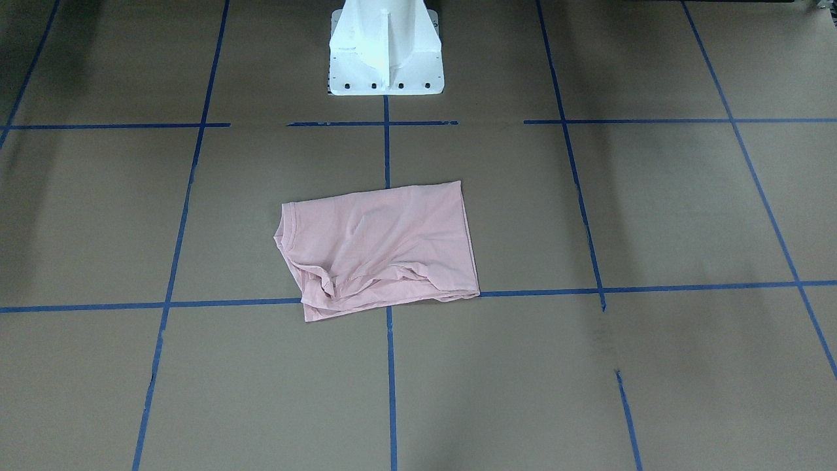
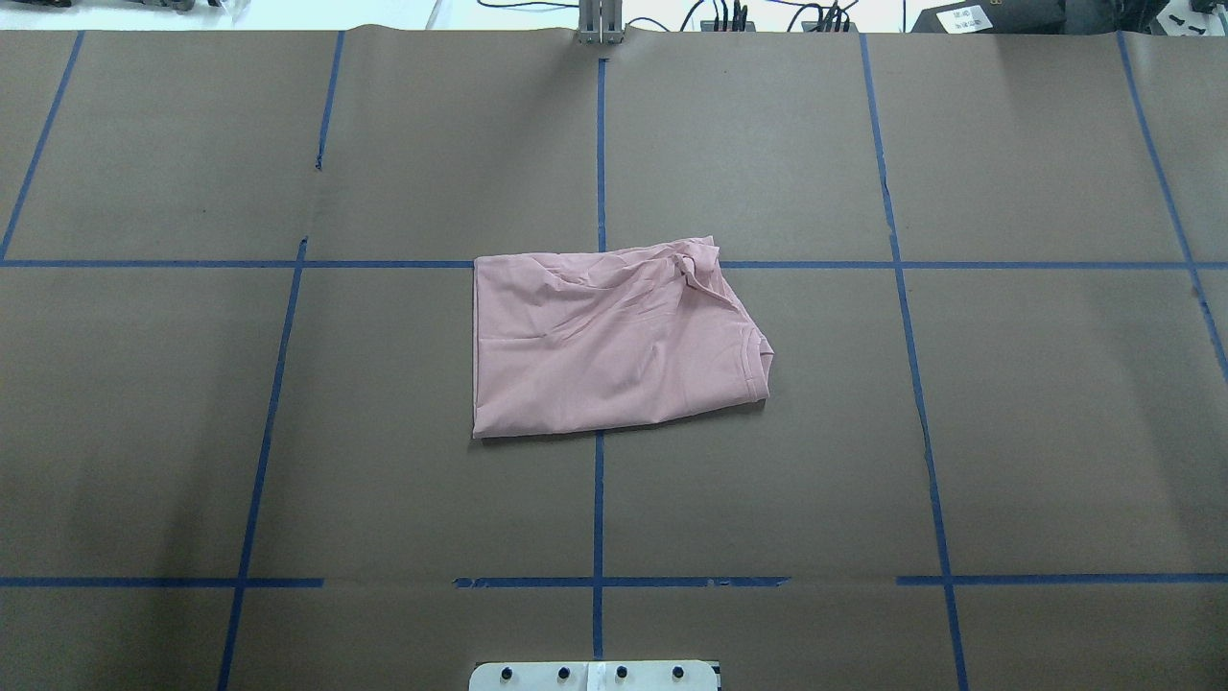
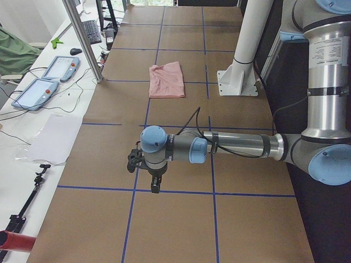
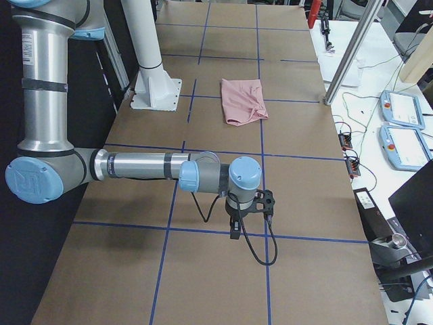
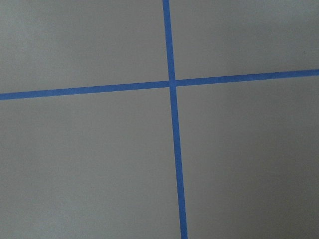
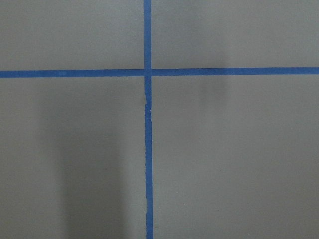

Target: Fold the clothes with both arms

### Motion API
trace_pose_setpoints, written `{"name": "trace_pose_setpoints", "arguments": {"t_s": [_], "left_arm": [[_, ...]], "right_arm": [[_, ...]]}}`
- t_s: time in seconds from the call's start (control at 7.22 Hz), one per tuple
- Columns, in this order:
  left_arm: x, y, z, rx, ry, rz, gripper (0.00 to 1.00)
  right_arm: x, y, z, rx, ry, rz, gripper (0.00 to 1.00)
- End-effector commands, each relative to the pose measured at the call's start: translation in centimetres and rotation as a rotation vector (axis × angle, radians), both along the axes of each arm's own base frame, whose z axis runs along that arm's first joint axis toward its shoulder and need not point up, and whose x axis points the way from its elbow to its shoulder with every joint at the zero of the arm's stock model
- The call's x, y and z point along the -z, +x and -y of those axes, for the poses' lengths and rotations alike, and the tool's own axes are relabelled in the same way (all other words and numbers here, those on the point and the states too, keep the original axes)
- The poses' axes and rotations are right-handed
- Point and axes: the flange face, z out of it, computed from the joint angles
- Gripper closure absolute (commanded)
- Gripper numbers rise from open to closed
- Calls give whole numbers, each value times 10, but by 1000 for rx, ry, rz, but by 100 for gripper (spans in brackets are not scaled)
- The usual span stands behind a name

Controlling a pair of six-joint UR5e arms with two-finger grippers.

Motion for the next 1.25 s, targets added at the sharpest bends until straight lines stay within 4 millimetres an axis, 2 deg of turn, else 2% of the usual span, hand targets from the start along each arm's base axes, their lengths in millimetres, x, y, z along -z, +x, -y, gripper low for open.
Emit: {"name": "trace_pose_setpoints", "arguments": {"t_s": [0.0,0.14,0.42,1.11], "left_arm": [[4,0,5,7,3,6,0],[8,-1,3,5,17,7,0],[-2,2,5,-1,6,9,0],[0,1,5,0,12,13,0]], "right_arm": [[1,0,0,-2,-1,0,0],[1,0,0,-2,-1,0,0],[1,0,0,-3,-2,0,0],[-3,0,-1,-5,33,0,0]]}}
